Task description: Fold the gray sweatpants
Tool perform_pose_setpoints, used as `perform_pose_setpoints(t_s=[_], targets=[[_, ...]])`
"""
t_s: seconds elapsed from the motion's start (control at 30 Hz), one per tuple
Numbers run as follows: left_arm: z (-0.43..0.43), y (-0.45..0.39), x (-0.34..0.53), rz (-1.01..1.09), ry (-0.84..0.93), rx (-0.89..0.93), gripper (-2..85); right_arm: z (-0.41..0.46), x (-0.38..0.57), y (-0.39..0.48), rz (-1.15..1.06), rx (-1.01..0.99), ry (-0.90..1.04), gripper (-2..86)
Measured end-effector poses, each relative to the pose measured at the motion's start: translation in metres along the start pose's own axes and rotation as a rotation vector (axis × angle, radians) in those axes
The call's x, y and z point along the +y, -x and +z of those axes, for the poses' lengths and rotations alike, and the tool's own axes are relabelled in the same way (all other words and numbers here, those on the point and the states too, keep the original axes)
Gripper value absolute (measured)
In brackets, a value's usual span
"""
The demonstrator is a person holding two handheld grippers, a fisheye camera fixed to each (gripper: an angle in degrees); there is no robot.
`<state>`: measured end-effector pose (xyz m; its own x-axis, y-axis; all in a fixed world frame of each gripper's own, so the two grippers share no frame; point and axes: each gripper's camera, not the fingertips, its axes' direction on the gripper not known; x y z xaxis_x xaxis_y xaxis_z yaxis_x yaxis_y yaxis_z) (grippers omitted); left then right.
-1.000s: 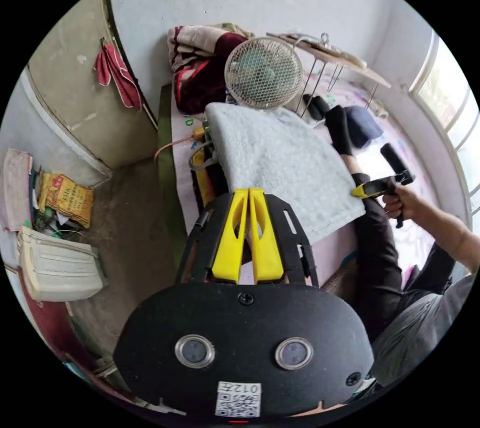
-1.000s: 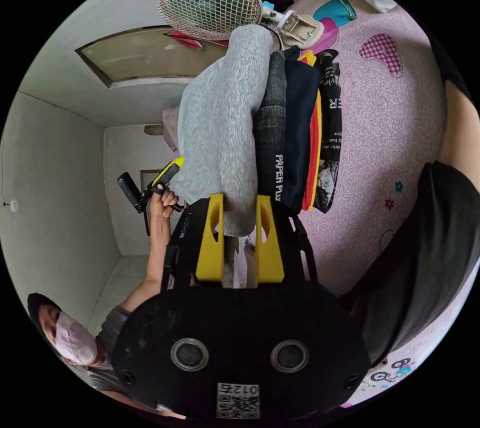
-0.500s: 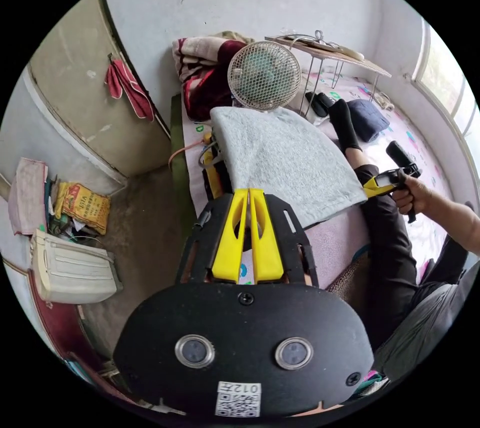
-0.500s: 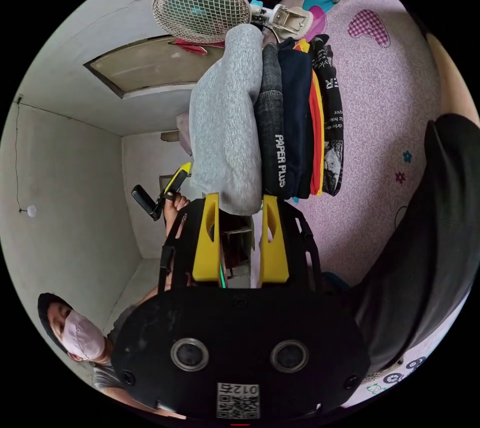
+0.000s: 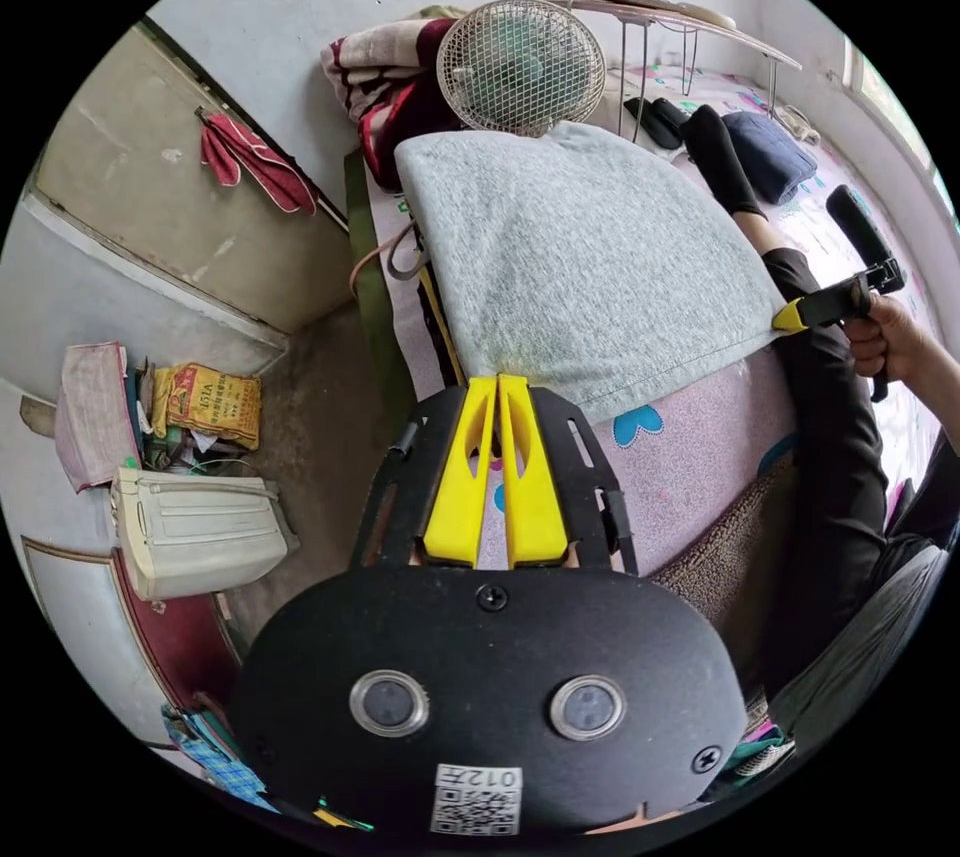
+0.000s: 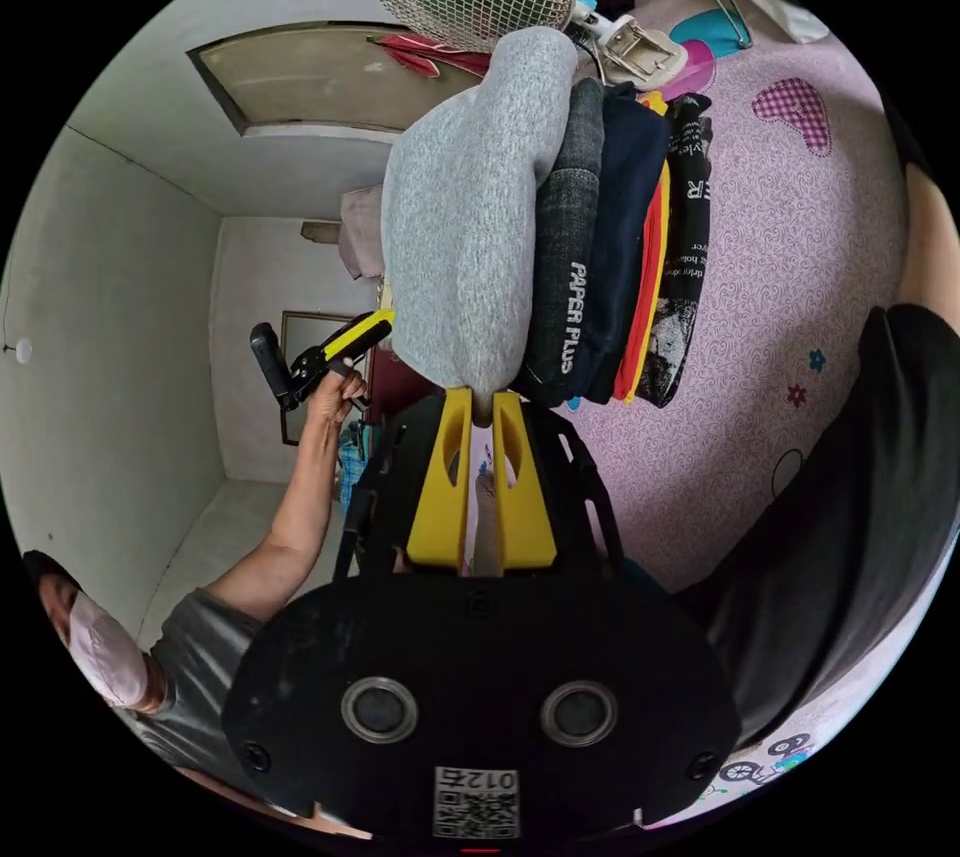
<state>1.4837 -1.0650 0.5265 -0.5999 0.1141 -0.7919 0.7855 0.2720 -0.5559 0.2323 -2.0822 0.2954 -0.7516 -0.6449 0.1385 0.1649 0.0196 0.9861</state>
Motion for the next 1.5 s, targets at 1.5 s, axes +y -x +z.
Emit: perform_pose_setpoints(t_s=[1.5], targets=[[-0.239, -0.35, -0.153, 0.286, -0.717, 0.492, 0.4, -1.157, -0.204, 0.042, -0.033, 0.483, -0.499, -0.8]])
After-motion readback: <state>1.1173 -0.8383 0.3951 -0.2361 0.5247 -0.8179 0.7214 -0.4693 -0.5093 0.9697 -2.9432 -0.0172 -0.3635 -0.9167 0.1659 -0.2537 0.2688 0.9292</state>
